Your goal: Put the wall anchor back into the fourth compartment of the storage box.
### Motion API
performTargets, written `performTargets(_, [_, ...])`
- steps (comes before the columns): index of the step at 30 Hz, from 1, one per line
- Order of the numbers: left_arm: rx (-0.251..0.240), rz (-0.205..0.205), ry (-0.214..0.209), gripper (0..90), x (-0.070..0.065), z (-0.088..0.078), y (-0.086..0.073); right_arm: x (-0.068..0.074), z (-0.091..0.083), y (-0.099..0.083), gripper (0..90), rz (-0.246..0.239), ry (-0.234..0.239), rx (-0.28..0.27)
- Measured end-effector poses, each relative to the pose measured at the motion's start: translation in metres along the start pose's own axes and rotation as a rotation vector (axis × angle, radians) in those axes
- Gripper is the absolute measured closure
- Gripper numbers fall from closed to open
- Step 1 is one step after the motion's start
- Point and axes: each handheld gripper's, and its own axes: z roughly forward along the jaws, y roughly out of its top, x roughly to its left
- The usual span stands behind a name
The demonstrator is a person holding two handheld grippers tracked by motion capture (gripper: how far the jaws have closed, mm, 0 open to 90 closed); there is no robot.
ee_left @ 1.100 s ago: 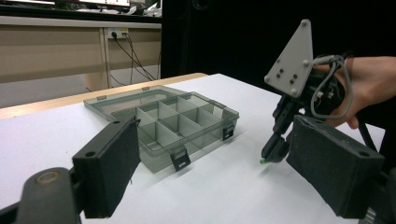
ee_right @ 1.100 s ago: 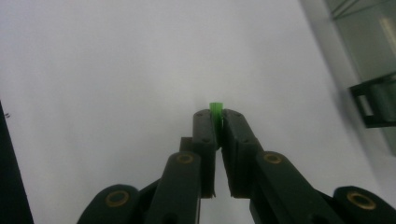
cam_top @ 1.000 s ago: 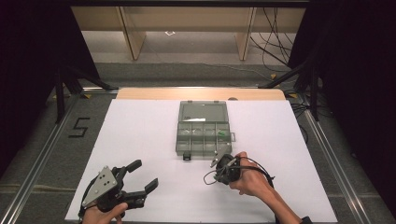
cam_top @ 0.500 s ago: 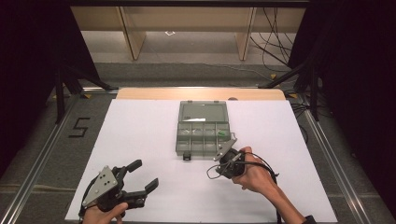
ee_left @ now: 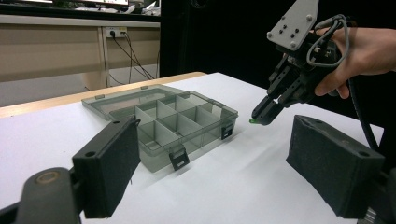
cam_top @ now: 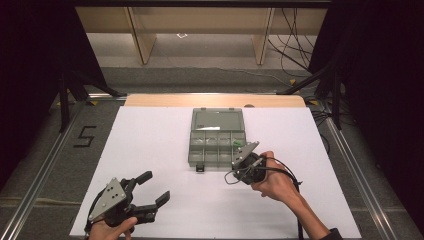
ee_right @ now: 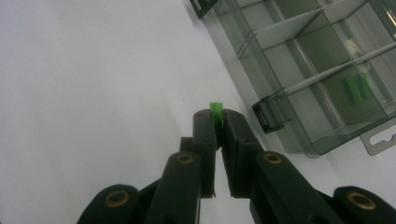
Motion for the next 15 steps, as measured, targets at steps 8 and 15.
performTargets(8, [0.002,0.001,0.001,16.1,0.000,0.000,0.000,-0.009,-0.007,0.003,84.3,0.001,-0.016,-0.020])
performTargets(15, [0.006,0.000,0.002,16.1,0.000,0.000,0.000,-0.020,-0.010,0.008,84.3,0.011,-0.051,-0.041])
